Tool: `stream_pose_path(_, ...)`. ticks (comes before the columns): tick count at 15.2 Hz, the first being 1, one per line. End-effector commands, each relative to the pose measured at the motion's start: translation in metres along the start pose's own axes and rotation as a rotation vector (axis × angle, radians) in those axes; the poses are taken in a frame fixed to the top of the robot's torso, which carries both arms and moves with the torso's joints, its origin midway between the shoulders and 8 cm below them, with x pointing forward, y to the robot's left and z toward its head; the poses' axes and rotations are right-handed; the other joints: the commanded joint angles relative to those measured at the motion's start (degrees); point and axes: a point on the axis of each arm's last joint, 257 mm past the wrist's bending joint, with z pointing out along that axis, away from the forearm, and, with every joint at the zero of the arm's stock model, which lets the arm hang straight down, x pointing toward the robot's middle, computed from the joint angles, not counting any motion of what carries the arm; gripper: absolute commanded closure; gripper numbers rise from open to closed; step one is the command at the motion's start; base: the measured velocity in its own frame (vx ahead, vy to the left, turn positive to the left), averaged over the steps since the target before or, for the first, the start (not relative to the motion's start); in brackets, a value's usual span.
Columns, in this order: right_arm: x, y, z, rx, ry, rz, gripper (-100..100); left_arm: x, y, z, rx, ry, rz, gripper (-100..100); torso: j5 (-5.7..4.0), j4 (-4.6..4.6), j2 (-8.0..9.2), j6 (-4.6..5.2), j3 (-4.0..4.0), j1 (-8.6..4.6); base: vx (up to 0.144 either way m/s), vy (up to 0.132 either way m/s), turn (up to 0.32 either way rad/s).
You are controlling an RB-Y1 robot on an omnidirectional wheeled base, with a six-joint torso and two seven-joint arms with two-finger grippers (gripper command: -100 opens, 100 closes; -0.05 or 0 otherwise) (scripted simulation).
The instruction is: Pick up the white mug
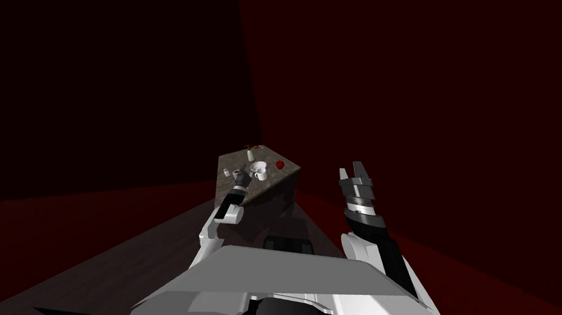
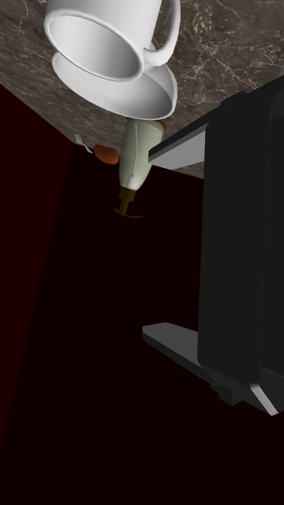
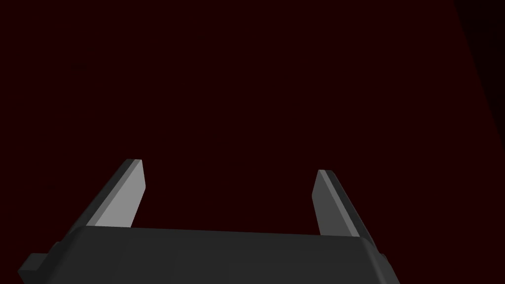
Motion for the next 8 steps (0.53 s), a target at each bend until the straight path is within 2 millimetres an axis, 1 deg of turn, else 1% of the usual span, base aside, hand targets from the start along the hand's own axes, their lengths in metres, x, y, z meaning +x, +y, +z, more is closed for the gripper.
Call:
stream_pose_path(1, 0.000, 0.000, 0.000, 0.000, 0.000, 0.000, 0, -0.003, 0.012, 0.004, -0.036, -0.006, -0.005, -100, 0.00, 0.00, 0.00, 0.00, 0.00, 0.00, -0.015, -0.057, 0.002)
stream_pose_path(2, 0.000, 0.000, 0.000, 0.000, 0.000, 0.000, 0, -0.008, 0.022, 0.015, -0.069, -0.009, -0.017, -100, 0.00, 0.00, 0.01, -0.01, 0.01, 0.03, -0.017, -0.065, 0.006)
stream_pose_path(3, 0.000, 0.000, 0.000, 0.000, 0.000, 0.000, 0, -0.010, 0.029, 0.015, -0.092, -0.015, -0.017, -100, 0.00, 0.00, 0.01, 0.00, 0.01, 0.02, -0.013, -0.067, 0.007)
stream_pose_path(4, 0.000, 0.000, 0.000, 0.000, 0.000, 0.000, 0, -0.010, 0.030, 0.015, -0.094, -0.015, -0.017, -100, 0.00, 0.00, 0.00, 0.00, 0.00, 0.02, -0.007, -0.050, 0.003)
stream_pose_path(5, 0.000, 0.000, 0.000, 0.000, 0.000, 0.000, 0, -0.016, 0.041, 0.026, -0.130, -0.022, -0.029, -100, 0.01, 0.00, 0.00, -0.01, 0.00, 0.06, -0.002, -0.069, 0.008)
stream_pose_path(7, 0.000, 0.000, 0.000, 0.000, 0.000, 0.000, 0, -0.018, 0.048, 0.025, -0.153, -0.028, -0.029, -100, 0.00, -0.01, -0.02, 0.00, -0.01, -0.01, -0.006, -0.065, 0.007)
stream_pose_path(8, 0.000, 0.000, 0.000, 0.000, 0.000, 0.000, 0, -0.024, 0.056, 0.035, -0.183, -0.037, -0.042, -100, 0.00, 0.00, -0.01, -0.01, -0.01, 0.04, -0.006, -0.055, 0.009)
